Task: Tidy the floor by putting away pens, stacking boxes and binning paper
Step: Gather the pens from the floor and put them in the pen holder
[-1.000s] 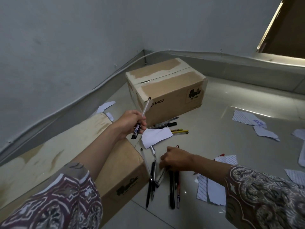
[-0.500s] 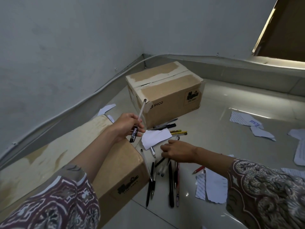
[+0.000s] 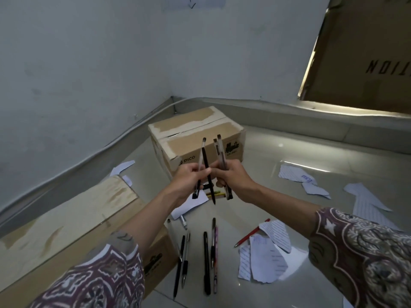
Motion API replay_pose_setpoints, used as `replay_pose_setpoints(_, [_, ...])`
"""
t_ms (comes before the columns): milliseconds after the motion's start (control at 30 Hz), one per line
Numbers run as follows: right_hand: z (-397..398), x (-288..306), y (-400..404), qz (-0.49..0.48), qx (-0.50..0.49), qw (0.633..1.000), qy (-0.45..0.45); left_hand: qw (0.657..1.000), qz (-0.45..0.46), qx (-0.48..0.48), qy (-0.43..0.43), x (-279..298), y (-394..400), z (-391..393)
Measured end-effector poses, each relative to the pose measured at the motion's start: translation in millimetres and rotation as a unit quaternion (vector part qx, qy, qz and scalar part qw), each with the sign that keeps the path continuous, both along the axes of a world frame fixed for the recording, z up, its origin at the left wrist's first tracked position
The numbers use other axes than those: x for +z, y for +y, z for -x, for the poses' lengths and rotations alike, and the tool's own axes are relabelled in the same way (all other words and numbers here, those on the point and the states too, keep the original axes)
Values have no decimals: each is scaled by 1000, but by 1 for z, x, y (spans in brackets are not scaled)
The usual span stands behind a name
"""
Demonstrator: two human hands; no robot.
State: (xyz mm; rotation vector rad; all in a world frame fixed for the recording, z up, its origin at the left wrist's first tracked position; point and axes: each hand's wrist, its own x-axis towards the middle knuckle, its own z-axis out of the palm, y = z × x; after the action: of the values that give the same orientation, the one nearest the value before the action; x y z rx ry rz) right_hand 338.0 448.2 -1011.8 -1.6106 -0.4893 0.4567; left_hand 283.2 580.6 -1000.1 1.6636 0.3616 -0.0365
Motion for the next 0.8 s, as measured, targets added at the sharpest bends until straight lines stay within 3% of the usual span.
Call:
replay_pose_setpoints(200, [-9,20,-22,-14,-16,999,38,990,88,81,-71,3,-37,-18])
replay_pose_setpoints(467, [-26,13,-70,91,-34,987,130,995,10,84,-54,-8,-67,-45])
replay_pose_setpoints(633, [-22,25,-106,130,-45,973,183,999,-27,16,18,12,-80,-43])
replay_pose_setpoints(800, [0,78,-141,117,-64,960,245,998,-13,-31,50,82,-94,-43])
